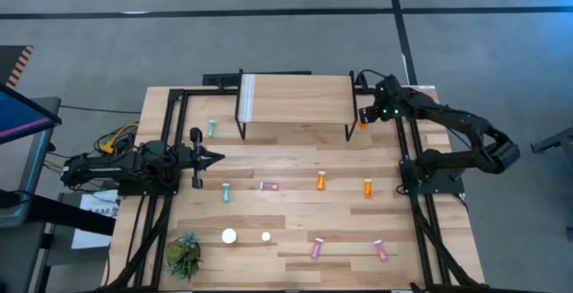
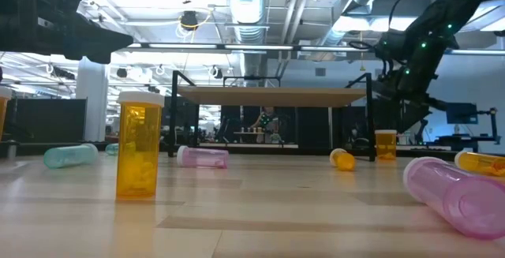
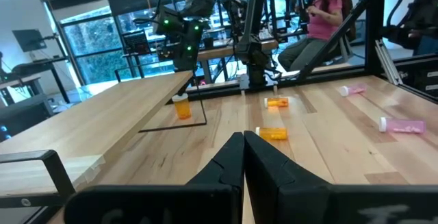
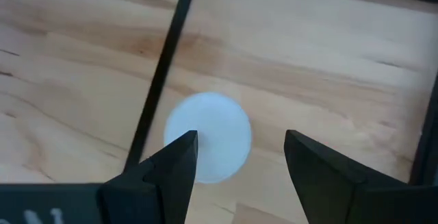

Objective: Pick and place medicine bottles onto shelf by color
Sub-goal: Put the top large orange pill bottle on the shelf

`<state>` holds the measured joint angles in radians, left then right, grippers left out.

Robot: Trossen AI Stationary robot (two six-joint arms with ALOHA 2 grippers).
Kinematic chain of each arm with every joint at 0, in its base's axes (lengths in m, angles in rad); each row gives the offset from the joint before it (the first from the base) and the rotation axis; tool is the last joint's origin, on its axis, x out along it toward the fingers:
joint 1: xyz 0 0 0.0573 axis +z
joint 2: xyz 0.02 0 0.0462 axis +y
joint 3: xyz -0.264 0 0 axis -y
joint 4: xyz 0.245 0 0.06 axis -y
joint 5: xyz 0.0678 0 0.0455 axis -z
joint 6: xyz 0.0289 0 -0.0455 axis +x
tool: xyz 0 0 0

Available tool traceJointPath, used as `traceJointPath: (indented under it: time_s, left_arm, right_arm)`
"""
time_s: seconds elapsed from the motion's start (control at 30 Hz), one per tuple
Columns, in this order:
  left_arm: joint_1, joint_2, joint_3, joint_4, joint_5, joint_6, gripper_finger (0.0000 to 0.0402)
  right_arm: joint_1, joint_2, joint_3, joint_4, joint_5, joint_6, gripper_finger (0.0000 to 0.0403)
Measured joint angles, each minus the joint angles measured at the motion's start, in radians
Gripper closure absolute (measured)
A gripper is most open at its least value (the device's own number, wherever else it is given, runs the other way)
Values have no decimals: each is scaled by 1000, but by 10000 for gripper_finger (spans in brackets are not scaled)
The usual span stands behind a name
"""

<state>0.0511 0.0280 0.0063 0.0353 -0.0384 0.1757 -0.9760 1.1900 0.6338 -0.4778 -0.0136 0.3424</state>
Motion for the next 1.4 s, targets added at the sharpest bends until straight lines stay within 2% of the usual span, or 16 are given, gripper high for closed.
traceJointPath:
  time_s: [0.27,0.43,1.23,1.4]
  left_arm:
    - [0,0,0,0,0,0,401]
    - [0,0,0,0,0,0,401]
    - [0,0,0,0,0,0,401]
    - [0,0,0,0,0,0,401]
  right_arm:
    - [66,0,0,69,-11,-85,158]
    - [106,0,0,70,38,-100,158]
    - [132,0,0,63,40,-116,157]
    - [131,1,0,63,79,-116,157]
